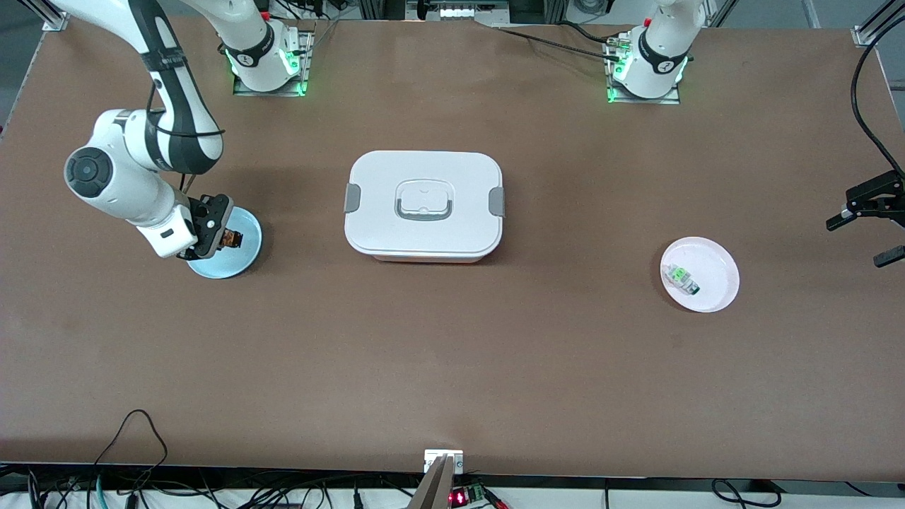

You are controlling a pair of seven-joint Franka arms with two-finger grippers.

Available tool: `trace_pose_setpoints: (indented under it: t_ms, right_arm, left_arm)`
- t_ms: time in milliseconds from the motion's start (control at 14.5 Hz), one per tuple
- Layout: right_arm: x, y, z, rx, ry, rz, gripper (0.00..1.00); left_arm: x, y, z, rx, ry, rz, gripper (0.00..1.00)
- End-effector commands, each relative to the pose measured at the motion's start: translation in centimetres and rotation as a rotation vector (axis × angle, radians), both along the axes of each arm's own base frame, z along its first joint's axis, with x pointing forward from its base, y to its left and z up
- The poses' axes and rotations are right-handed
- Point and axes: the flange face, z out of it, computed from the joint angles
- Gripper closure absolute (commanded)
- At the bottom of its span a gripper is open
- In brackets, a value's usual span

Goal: Transfer orange switch to right arm and place
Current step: 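Carry the orange switch with the right gripper onto the blue plate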

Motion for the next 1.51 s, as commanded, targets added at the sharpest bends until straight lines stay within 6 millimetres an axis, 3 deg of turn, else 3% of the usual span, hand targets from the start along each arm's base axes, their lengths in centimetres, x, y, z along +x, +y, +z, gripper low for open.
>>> trace_pose_setpoints:
  t_ms: [0, 275, 413, 482, 550, 688, 757, 1032, 1307, 1445]
  right_arm:
    - [-0.1, -1.6, -3.0, -0.022, -0.007, 0.036, 0.87]
    - [-0.9, -3.2, -5.9, -0.033, 0.028, 0.02, 0.86]
    - [-1.4, -3.3, -7.0, -0.038, 0.035, 0.02, 0.81]
    - [-1.6, -3.3, -7.6, -0.039, 0.046, 0.019, 0.57]
    - [-1.6, -3.4, -7.7, -0.04, 0.049, 0.017, 0.42]
    - [-1.5, -3.3, -7.3, -0.038, 0.052, 0.021, 0.0]
    - [-1.4, -2.9, -6.9, -0.034, 0.061, 0.025, 0.0]
    - [0.8, -1.0, -2.2, -0.01, 0.041, 0.028, 0.0]
    - [3.5, 0.2, 4.0, 0.008, 0.01, -0.04, 0.0]
    - [3.7, 0.6, 7.9, 0.011, 0.011, -0.141, 0.0]
  left_arm:
    - [-0.1, -2.7, 2.2, 0.103, 0.074, 0.124, 0.0]
    - [-0.8, -6.6, 1.9, 0.125, 0.236, 0.304, 0.0]
    - [-0.8, -8.9, 2.1, 0.191, 0.253, 0.318, 0.0]
    - [-1.1, -9.9, 2.6, 0.214, 0.281, 0.322, 0.0]
    - [-1.5, -11.1, 3.0, 0.235, 0.319, 0.344, 0.0]
    - [-1.9, -13.5, 2.9, 0.28, 0.376, 0.422, 0.0]
    - [-1.9, -14.1, 3.2, 0.292, 0.384, 0.428, 0.0]
    - [-1.9, -16.7, 3.9, 0.371, 0.346, 0.386, 0.0]
    - [-1.2, -16.3, 2.5, 0.371, 0.351, 0.272, 0.0]
    - [-0.3, -16.3, 2.5, 0.348, 0.29, 0.201, 0.0]
